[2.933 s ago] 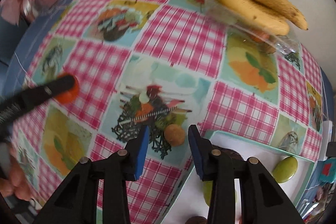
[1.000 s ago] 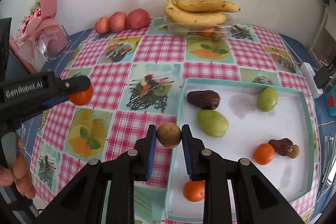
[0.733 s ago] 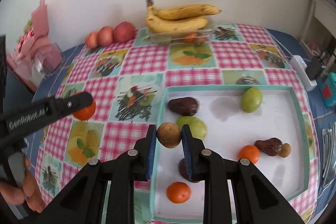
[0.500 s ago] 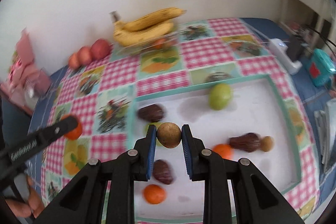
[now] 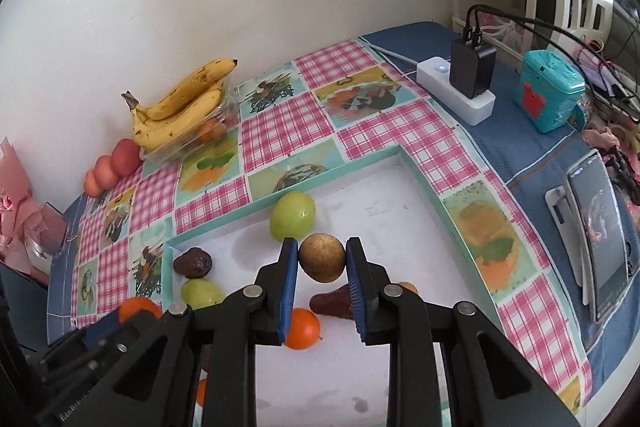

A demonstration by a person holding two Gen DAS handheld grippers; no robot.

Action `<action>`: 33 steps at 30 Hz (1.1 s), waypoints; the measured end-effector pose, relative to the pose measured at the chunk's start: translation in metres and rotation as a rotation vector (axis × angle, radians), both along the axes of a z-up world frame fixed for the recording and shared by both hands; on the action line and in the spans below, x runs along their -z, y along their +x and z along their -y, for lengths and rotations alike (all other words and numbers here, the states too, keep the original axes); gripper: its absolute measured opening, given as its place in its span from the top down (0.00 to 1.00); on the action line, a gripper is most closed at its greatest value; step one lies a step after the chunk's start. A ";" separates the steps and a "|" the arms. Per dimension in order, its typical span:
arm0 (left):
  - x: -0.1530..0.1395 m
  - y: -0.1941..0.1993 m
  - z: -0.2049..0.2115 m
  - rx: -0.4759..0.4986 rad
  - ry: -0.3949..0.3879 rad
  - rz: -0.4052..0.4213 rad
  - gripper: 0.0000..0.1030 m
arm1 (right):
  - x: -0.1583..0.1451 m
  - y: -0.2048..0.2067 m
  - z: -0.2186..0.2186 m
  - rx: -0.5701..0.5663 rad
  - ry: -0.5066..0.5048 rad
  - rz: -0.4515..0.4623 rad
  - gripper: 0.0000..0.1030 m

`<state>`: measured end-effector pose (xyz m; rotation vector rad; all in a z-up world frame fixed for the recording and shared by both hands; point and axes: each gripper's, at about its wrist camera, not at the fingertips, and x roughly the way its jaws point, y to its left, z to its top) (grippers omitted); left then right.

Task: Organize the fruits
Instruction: 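Carry the kiwi with the right tool while the left tool carries the tangerine over the tray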

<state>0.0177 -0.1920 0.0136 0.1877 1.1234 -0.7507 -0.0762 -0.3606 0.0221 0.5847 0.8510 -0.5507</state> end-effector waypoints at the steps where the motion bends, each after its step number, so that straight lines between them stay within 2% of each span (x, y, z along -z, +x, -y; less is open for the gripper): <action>1: 0.004 -0.001 0.002 0.001 0.009 -0.004 0.62 | 0.003 0.002 0.001 -0.004 0.000 -0.005 0.75; 7: 0.022 -0.002 0.016 0.022 0.040 -0.037 0.62 | 0.029 0.018 0.005 -0.024 0.040 -0.074 0.75; 15: 0.040 -0.003 0.031 0.044 0.066 -0.059 0.62 | 0.049 0.032 0.007 -0.044 0.062 -0.114 0.75; 23: 0.044 -0.004 0.038 0.075 0.057 -0.064 0.62 | 0.061 0.041 0.010 -0.053 0.071 -0.139 0.75; 33: 0.050 -0.008 0.040 0.097 0.083 -0.070 0.62 | 0.074 0.046 0.009 -0.059 0.090 -0.171 0.75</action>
